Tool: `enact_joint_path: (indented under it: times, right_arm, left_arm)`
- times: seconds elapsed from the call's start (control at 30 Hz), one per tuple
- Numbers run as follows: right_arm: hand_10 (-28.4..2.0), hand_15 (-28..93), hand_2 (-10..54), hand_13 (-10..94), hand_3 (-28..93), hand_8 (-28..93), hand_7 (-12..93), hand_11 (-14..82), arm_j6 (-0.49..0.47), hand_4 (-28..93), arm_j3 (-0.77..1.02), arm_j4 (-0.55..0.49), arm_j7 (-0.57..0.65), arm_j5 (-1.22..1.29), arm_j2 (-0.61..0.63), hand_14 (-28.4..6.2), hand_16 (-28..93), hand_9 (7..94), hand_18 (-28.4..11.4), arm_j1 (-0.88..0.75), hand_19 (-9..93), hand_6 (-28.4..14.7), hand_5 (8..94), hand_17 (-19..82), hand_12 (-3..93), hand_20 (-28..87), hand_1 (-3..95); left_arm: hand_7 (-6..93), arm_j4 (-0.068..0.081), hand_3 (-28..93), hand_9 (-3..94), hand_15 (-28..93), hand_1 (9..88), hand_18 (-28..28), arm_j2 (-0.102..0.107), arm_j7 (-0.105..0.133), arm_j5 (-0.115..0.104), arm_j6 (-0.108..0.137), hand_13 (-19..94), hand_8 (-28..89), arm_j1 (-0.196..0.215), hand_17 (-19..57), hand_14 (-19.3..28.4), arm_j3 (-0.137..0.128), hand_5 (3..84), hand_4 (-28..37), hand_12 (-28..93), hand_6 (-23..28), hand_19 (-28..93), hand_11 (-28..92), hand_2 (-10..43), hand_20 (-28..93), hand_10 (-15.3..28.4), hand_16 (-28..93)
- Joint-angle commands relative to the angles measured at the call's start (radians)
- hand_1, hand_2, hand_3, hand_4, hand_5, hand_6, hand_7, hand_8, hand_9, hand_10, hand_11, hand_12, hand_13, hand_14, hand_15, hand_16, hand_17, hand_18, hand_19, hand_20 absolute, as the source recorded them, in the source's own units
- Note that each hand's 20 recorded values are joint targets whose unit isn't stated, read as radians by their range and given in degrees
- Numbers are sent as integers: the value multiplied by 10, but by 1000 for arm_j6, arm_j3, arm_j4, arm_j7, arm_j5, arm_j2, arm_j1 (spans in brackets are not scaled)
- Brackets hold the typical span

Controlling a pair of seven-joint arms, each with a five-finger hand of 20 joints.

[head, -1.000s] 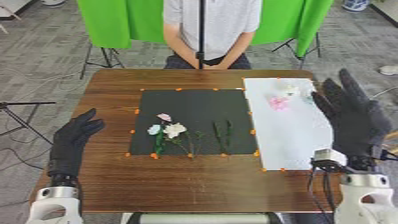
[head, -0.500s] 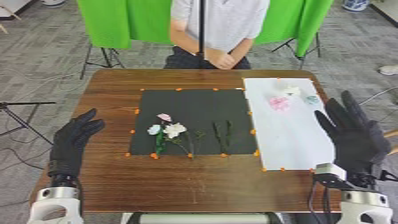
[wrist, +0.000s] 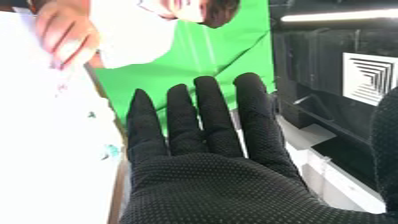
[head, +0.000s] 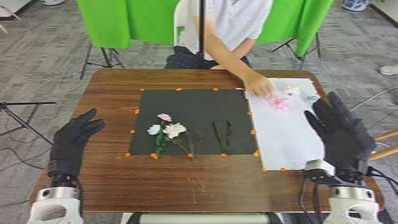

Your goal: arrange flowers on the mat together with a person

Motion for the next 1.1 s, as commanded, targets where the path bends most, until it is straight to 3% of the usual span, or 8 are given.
enact_joint_path:
  times: [0.03,1.1]
  right_arm:
    - [-137,83,-12,250,787,-86,75,29,23,-186,-7,-2,-6,0,9,-101,37,355,-131,4,28,-5,360,158,84,222,48]
    - [-139,92,-13,260,785,-86,80,32,13,-184,5,2,-10,14,15,-100,37,365,-129,4,30,-9,385,165,91,229,56]
  left_arm:
    - [111,0,658,488,199,192,120,-8,-3,-1,-5,377,-61,12,73,182,-1,474,-283,128,37,124,196,53,158,156,-1]
    - [111,0,655,487,199,191,126,-3,-1,-12,-7,375,-61,11,66,182,-8,473,-283,129,36,130,196,54,156,156,0]
